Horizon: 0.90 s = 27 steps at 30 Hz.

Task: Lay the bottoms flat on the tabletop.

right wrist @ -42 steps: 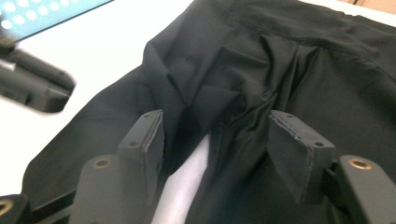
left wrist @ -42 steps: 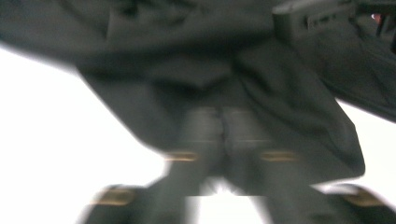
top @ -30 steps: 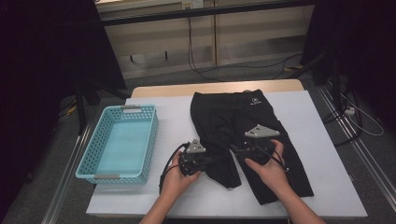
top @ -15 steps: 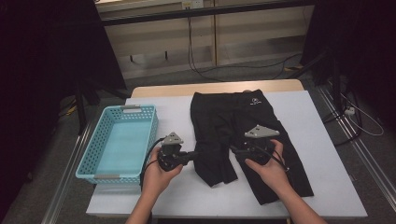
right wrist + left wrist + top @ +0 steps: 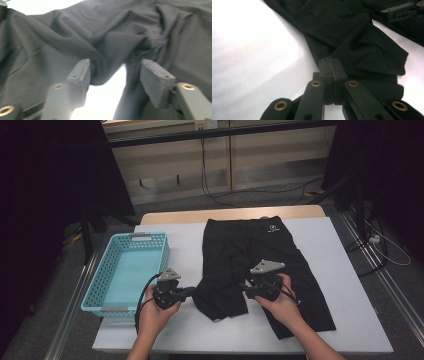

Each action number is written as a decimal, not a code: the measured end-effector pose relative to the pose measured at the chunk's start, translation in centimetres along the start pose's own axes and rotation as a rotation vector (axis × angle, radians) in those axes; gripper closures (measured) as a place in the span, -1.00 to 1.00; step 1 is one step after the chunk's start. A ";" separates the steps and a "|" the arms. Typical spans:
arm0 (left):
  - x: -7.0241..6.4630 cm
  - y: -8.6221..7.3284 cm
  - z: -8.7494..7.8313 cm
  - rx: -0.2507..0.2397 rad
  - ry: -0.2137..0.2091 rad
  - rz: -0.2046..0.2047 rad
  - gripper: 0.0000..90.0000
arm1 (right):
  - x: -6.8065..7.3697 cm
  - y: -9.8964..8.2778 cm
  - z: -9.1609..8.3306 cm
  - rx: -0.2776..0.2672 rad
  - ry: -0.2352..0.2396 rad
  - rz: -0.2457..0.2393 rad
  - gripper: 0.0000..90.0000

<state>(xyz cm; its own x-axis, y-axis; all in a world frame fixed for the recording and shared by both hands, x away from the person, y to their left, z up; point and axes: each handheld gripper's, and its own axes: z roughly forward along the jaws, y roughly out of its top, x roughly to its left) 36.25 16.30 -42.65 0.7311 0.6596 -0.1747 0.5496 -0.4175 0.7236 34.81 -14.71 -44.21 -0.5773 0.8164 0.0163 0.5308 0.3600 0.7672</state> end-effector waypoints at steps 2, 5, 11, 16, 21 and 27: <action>-0.1 0.1 0.1 -0.008 0.007 0.009 0.90 | 0.2 0.1 0.1 0.005 0.002 -0.010 0.02; -0.7 0.3 0.5 -0.025 -0.049 0.002 0.70 | 0.3 0.1 0.2 0.004 0.014 -0.016 0.09; -1.3 0.3 1.3 -0.017 -0.022 0.063 0.22 | 1.0 0.0 0.1 0.036 0.076 -0.042 0.28; -1.2 0.0 1.7 0.000 -0.010 0.051 0.24 | 2.0 -0.5 0.3 0.075 0.131 -0.070 0.43; -1.2 -0.2 1.8 0.004 0.005 0.056 0.25 | 2.5 -0.7 1.1 0.110 0.129 -0.094 0.91; -1.1 -0.1 1.6 -0.015 0.020 0.047 0.07 | 1.5 0.0 1.1 0.091 0.104 -0.079 0.98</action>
<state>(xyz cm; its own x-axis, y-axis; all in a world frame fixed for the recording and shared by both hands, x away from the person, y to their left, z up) 36.05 14.62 -43.64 0.7478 0.6516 -0.1270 0.5085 -0.4392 0.7407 34.62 -12.97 -44.92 -0.6781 0.7345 0.0276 0.5321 0.4647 0.7078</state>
